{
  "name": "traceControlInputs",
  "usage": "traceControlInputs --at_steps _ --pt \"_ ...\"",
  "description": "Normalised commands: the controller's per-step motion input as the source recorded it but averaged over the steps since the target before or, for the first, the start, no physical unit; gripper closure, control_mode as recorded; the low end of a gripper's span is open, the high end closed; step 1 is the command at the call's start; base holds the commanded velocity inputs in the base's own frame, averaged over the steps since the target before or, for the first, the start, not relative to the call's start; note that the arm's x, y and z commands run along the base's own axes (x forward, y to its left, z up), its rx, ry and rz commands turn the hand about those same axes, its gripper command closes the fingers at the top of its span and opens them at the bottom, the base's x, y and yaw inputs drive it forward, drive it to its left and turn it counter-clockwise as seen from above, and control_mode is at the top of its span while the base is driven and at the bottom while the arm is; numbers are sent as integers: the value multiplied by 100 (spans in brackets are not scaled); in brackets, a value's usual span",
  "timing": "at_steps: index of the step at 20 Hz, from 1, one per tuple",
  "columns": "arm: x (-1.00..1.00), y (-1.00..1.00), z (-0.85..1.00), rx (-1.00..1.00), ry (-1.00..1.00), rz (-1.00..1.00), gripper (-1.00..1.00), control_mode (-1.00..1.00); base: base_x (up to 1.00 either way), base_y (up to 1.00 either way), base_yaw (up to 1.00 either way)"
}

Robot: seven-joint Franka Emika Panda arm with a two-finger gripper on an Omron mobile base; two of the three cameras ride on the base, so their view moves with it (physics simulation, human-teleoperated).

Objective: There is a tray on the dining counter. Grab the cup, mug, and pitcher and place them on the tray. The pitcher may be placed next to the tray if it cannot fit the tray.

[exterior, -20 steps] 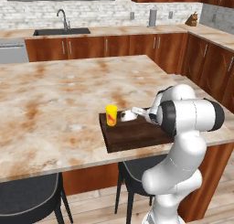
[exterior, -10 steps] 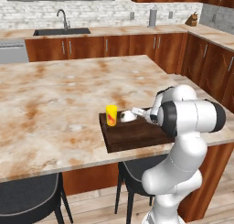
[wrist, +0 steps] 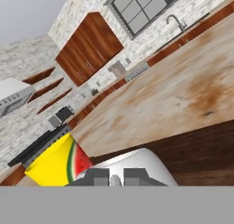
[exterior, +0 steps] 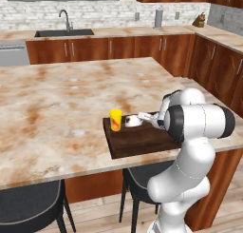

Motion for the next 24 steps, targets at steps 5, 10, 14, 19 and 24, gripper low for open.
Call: traceControlInputs --at_steps 5,10,14,19,24 --pt "1 0 0 0 0 0 100 -100 0 0 0" --pt "0 0 0 0 0 0 -100 -100 0 0 0" --pt "0 0 0 0 0 0 -100 -100 0 0 0" --pt "0 0 0 0 0 0 -100 -100 0 0 0" --pt "0 1 22 -2 0 0 -100 -100 0 0 0"
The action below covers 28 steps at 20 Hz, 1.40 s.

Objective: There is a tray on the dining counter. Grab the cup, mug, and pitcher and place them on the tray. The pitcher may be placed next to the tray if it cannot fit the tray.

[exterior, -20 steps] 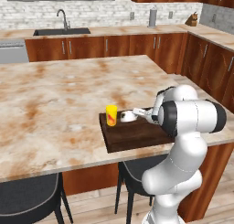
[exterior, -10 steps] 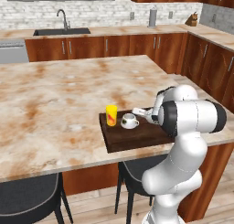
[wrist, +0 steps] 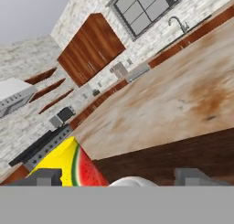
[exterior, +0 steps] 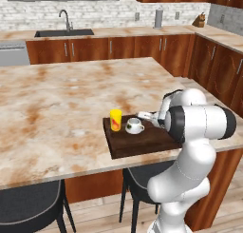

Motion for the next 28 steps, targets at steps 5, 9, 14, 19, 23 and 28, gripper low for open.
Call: traceControlInputs --at_steps 5,9,14,19,23,28 --pt "-6 0 86 -6 15 -2 -100 -100 0 0 0" --pt "-47 -1 88 -11 15 -6 -100 -100 0 0 0" --pt "-73 -5 82 -12 19 -8 -100 -100 0 0 0" --pt "-69 -18 55 -17 16 -11 -100 -100 0 0 0" --pt "-67 -41 39 -19 11 -2 -100 -100 0 0 0" --pt "-61 -23 27 -29 7 -2 -100 -100 0 0 0"
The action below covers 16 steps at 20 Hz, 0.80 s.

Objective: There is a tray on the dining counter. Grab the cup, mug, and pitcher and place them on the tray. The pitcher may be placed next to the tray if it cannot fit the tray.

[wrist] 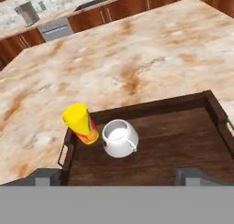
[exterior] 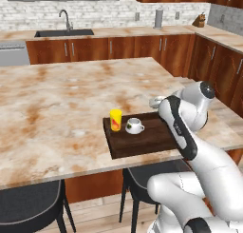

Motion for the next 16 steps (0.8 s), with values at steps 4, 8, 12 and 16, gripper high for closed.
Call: traceControlInputs --at_steps 4,8,12,16 --pt "-31 -3 27 -36 6 -9 -100 -100 0 0 0" --pt "-11 -13 28 -22 12 -11 -100 -100 0 0 0" --pt "-34 -27 37 -4 18 -7 -100 -100 0 0 0" --pt "-55 -23 20 0 18 -5 -100 -100 0 0 0"
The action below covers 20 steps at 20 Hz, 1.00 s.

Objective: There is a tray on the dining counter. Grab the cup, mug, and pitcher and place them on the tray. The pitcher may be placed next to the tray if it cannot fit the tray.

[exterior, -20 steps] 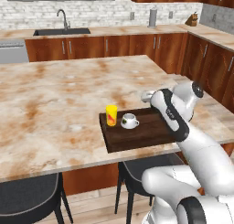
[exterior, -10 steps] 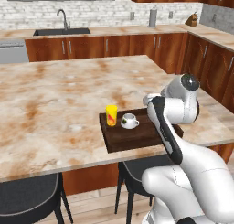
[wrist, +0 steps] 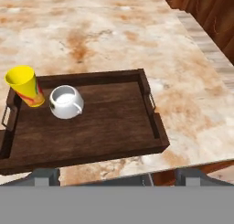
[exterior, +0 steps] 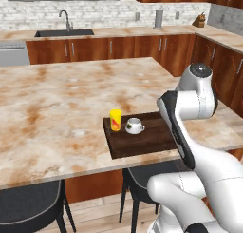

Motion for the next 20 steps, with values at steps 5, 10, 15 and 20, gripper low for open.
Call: traceControlInputs --at_steps 5,10,15,20 --pt "-65 -3 0 1 2 -3 -100 -100 0 0 0" --pt "-63 12 0 0 0 -1 -100 -100 0 0 0" --pt "-35 20 8 2 0 1 -100 -100 0 0 0" --pt "-16 10 17 0 0 3 -100 -100 0 0 0"
